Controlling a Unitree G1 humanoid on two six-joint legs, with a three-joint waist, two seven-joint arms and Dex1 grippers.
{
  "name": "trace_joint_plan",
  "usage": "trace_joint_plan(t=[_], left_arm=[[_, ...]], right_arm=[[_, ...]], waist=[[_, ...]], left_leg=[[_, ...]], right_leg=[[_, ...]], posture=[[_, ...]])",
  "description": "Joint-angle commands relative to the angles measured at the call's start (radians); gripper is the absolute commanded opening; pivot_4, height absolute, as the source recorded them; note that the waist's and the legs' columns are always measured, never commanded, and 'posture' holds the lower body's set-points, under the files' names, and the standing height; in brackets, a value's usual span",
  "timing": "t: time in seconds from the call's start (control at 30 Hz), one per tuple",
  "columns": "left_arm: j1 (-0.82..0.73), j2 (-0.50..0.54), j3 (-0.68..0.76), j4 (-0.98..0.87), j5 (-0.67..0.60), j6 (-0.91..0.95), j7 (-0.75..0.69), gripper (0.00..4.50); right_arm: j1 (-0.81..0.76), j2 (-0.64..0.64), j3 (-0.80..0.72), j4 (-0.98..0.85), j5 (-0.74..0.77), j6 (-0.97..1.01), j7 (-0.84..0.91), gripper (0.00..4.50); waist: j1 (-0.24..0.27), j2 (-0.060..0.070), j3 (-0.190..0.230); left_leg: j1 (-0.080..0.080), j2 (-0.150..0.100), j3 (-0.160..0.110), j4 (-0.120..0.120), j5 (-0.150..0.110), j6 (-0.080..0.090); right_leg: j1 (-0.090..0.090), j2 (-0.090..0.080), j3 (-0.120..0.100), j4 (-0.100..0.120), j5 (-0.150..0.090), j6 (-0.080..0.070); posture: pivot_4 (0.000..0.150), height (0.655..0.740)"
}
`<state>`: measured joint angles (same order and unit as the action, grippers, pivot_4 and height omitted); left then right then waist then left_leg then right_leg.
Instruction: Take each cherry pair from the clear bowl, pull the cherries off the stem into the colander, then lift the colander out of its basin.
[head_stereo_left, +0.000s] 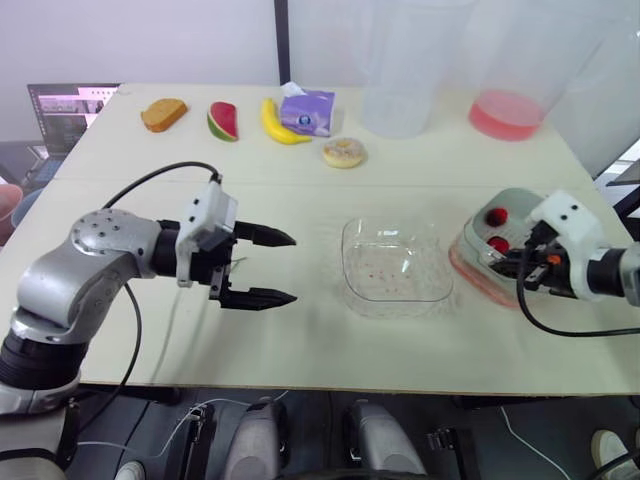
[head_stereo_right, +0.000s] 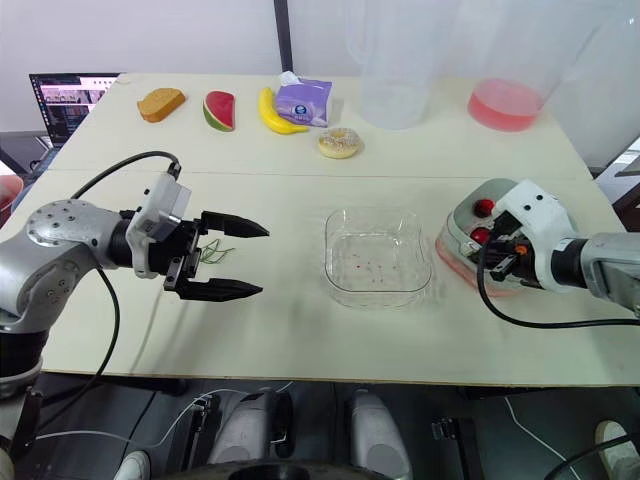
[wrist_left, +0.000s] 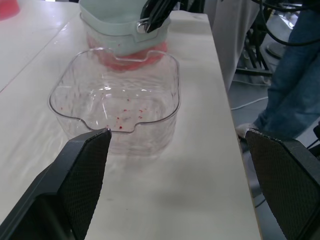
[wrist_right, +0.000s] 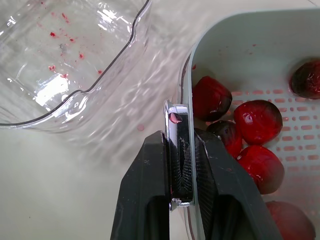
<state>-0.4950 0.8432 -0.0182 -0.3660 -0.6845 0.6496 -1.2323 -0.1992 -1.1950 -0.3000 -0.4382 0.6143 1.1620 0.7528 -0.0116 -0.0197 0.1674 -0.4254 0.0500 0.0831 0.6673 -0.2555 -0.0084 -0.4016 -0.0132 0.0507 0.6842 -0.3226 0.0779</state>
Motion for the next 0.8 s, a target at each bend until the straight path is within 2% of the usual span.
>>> trace_joint_plan(t=[0.03,0.47,0.8], left_arm=[[-0.023,0.002,0.005,-0.009,-0.004,-0.002,0.0,4.5],[-0.041,-0.002,0.0,-0.008,-0.01,0.014,0.01,4.5],[-0.048,-0.009,-0.002,-0.007,-0.009,0.026,0.021,4.5]], right_arm=[[-0.025,-0.025,-0.068,-0.022,0.006,0.016,0.001,0.18],[-0.006,-0.008,-0.06,-0.022,-0.004,0.014,-0.004,0.18],[-0.087,-0.021,-0.059,-0.013,0.008,0.014,-0.01,0.18]], waist=[[0.0,0.0,0.0],[-0.001,0.0,0.0],[-0.002,0.0,0.0]], left_leg=[[0.0,0.0,0.0,0.0,0.0,0.0],[0.0,0.0,0.0,0.0,0.0,0.0],[0.0,0.0,0.0,0.0,0.0,0.0]], right_leg=[[0.0,0.0,0.0,0.0,0.0,0.0],[0.0,0.0,0.0,0.0,0.0,0.0],[0.0,0.0,0.0,0.0,0.0,0.0]], posture=[[0.15,0.74],[0.15,0.74],[0.15,0.74]])
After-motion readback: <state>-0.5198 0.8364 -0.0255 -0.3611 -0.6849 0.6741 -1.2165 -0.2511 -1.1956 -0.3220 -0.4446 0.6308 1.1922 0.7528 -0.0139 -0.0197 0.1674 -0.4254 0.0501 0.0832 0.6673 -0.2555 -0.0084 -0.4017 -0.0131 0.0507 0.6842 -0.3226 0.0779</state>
